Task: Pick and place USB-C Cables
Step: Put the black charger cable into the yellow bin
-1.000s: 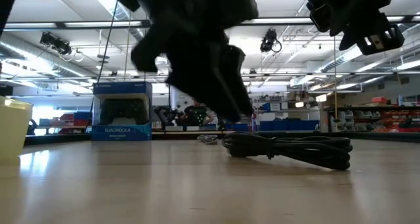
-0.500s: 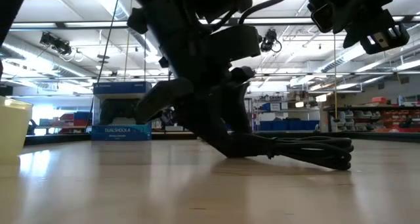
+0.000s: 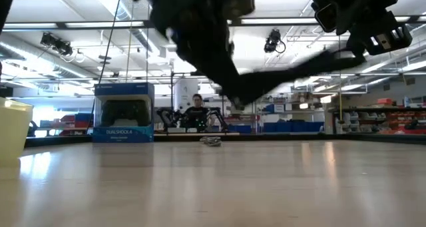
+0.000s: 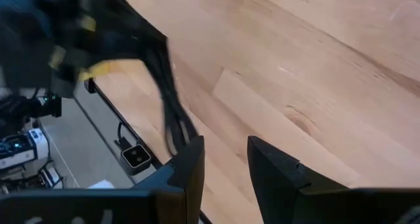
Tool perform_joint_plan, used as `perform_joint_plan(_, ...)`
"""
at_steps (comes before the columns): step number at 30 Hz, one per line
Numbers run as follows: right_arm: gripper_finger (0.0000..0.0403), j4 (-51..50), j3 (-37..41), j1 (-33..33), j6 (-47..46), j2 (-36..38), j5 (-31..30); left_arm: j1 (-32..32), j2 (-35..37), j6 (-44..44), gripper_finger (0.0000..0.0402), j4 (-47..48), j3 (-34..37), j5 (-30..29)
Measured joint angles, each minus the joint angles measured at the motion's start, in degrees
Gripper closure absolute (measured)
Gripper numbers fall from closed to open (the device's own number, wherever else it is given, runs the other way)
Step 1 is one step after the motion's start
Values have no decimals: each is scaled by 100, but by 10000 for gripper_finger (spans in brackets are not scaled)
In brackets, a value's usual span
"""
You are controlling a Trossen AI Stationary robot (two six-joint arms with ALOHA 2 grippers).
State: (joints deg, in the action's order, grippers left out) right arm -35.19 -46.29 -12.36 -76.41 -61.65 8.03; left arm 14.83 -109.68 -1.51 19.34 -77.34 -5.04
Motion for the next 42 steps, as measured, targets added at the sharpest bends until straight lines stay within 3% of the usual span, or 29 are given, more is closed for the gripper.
perform_joint_plan(4, 281, 1, 1, 0, 164, 0, 5, 179, 547, -368, 331, 541, -4, 160)
perform_joint_plan(11, 281, 199, 0, 65, 257, -2, -107, 773, 1429, -860, 331, 2729, -7, 652)
perform_joint_plan(17, 281, 631, 1, 198, 597, -2, -206, 1363, 2056, -2024, 331, 4483, -7, 865)
perform_joint_plan(22, 281, 836, 1, 297, 814, -2, -258, 1887, 2415, -3146, 331, 5238, -7, 887)
perform_joint_plan(25, 281, 862, 0, 343, 922, -2, -254, 2219, 2515, -4252, 331, 5399, -7, 884)
perform_joint_plan(32, 281, 860, 1, 418, 1079, -2, -249, 2985, 2541, -7745, 331, 5498, -7, 626)
perform_joint_plan(39, 281, 860, 1, 439, 1214, -2, -230, 4033, 2537, -11604, 330, 5505, -7, -127)
perform_joint_plan(42, 281, 860, 1, 439, 1292, -2, -140, 4188, 2438, -11875, 330, 5445, -7, 243)
